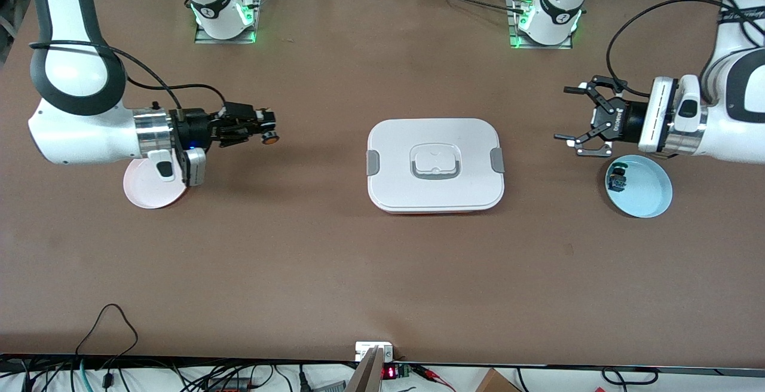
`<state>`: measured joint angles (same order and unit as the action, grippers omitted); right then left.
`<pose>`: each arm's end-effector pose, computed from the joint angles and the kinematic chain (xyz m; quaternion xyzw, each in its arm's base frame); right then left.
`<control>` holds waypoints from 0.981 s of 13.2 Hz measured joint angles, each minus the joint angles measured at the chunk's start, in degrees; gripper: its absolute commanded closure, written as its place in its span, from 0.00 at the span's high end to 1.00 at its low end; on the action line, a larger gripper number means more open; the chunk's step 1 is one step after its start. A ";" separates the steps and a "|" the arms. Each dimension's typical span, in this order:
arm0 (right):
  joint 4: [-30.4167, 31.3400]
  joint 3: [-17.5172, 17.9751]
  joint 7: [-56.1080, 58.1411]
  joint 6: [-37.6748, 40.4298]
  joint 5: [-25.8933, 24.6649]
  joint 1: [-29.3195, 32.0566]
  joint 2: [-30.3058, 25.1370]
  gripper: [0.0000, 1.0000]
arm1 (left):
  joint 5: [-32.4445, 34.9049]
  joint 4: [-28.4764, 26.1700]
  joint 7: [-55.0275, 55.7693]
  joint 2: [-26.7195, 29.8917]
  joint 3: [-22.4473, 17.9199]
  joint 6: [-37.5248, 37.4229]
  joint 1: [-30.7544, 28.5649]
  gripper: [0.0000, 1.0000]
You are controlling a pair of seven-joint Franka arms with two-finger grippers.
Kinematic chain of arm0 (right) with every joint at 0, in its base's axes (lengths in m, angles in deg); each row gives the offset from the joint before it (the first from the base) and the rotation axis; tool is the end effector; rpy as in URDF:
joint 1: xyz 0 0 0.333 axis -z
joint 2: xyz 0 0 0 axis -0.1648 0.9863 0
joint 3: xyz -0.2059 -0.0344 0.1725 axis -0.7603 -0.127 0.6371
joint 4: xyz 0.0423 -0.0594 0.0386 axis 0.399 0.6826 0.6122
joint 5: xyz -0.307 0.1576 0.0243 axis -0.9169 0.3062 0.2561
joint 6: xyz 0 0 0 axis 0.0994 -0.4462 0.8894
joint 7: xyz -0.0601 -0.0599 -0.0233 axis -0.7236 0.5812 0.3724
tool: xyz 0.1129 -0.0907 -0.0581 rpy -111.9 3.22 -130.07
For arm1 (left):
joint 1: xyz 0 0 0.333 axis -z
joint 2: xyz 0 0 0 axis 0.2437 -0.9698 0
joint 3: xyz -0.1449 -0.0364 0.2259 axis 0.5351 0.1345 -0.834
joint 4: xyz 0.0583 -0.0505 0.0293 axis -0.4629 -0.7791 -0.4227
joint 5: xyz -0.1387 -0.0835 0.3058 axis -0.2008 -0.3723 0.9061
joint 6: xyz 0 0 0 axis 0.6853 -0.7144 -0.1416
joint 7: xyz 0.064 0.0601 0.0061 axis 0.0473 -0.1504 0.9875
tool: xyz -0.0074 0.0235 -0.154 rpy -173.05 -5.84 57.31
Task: Transfer orange switch to right arm and place
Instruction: 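Carry the switch with the right gripper and lower it onto the white plate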
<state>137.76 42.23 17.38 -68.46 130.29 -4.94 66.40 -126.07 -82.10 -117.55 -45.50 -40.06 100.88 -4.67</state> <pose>0.5081 0.1729 0.3586 -0.8582 -0.1458 0.1187 0.4776 0.4956 -0.0557 0.3836 0.6216 -0.5682 0.2238 0.4906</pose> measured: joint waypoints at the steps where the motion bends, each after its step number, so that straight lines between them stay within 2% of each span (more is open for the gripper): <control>1: 0.00 0.01 0.84 0.42 -4.20 0.81 -0.04 0.00 | 3.71 -0.01 3.02 1.42 -2.29 1.43 1.27 1.00; 4: 0.00 0.03 4.71 0.67 -18.97 1.82 -0.53 0.00 | 16.32 0.15 18.04 5.18 -7.32 6.46 4.17 1.00; 7: 0.06 0.04 10.97 0.65 -32.57 3.09 -0.73 0.01 | 32.51 3.01 28.19 7.01 -7.97 16.91 7.31 1.00; 10: 0.20 0.04 15.94 -0.66 -42.09 3.91 -0.65 0.01 | 37.12 4.98 30.53 7.19 -8.27 26.82 9.11 1.00; 13: 0.96 0.07 23.00 -5.03 -49.05 4.43 -0.59 0.01 | 38.32 7.71 30.47 7.49 -10.23 31.42 9.12 1.00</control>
<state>138.72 42.30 40.38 -73.49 81.24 -0.51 65.81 -87.75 -74.38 -87.08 -38.01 -50.29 132.30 4.45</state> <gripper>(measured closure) 0.595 0.000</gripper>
